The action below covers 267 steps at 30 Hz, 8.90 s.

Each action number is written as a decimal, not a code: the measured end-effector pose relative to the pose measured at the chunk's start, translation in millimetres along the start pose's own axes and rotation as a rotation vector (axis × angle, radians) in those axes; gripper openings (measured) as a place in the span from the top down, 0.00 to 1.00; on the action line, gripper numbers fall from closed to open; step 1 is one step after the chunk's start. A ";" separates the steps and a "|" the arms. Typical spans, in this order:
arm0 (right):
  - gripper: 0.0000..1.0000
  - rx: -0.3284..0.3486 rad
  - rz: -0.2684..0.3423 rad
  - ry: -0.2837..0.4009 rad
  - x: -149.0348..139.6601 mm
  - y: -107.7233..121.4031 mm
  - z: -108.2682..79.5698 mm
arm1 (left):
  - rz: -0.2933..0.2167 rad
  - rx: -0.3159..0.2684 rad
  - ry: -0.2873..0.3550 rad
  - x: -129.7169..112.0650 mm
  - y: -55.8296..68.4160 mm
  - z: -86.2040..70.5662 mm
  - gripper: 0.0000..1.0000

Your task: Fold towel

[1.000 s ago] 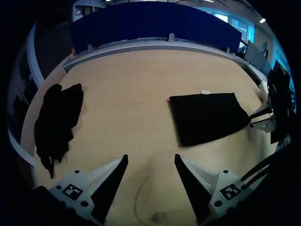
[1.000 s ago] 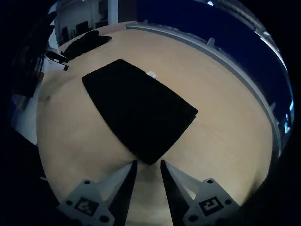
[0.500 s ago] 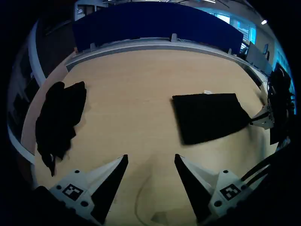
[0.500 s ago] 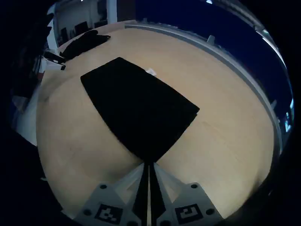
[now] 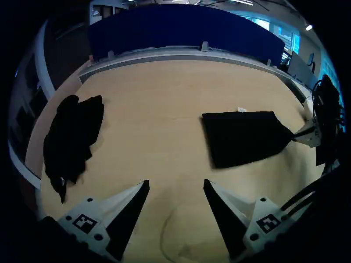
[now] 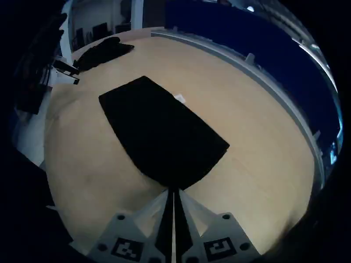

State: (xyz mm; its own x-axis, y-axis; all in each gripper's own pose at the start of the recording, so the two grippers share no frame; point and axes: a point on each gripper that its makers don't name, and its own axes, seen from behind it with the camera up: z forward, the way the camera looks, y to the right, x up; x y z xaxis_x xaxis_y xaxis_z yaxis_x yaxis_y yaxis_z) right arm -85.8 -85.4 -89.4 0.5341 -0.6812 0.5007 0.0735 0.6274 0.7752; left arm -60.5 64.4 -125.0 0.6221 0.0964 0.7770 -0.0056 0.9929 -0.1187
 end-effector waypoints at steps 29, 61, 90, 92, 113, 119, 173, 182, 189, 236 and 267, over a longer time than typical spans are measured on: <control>0.97 0.025 -0.307 0.069 134.4 -18.7 -2.2 | -0.080 0.026 0.056 -20.6 -21.6 -36.3 0.09; 0.97 0.248 -0.524 -0.015 179.1 -158.0 113.4 | -0.192 0.082 0.103 -52.4 -50.3 -69.2 0.08; 0.37 0.222 -0.464 0.013 173.4 -161.2 99.7 | -0.201 0.079 0.113 -51.3 -49.9 -83.1 0.09; 0.36 0.215 -0.439 0.012 168.2 -159.0 99.0 | -0.199 0.080 0.114 -50.7 -50.2 -82.8 0.09; 0.36 0.121 -0.212 -0.032 105.8 -128.7 75.9 | -0.179 0.068 0.110 -46.6 -44.8 -71.8 0.09; 0.36 0.096 -0.165 -0.044 90.1 -124.1 69.7 | -0.178 0.077 0.109 -44.8 -47.2 -70.8 0.09; 0.96 0.049 0.084 -0.008 78.3 -124.8 77.9 | -0.168 0.065 0.097 -46.1 -40.4 -65.0 0.09; 0.96 0.016 0.051 0.074 124.0 -101.8 48.2 | -0.138 0.043 0.114 -27.3 -32.9 -64.5 0.09; 0.96 -0.024 0.002 0.125 164.6 -77.7 18.0 | -0.101 0.020 0.142 -2.2 -26.1 -67.6 0.09; 0.96 -0.200 0.042 0.208 165.0 98.1 -142.5 | 0.014 -0.024 0.192 69.4 13.4 -77.3 0.09; 0.96 -0.235 0.076 0.086 52.5 251.3 -172.6 | -0.022 0.051 0.165 74.9 29.6 -69.3 0.09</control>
State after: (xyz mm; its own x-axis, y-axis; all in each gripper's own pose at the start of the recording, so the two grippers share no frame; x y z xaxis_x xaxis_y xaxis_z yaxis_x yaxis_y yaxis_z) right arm 106.1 101.6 65.2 0.6147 -0.6002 0.5117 0.2189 0.7531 0.6204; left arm 40.1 96.2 -113.1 0.7428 0.0661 0.6663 -0.0276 0.9973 -0.0682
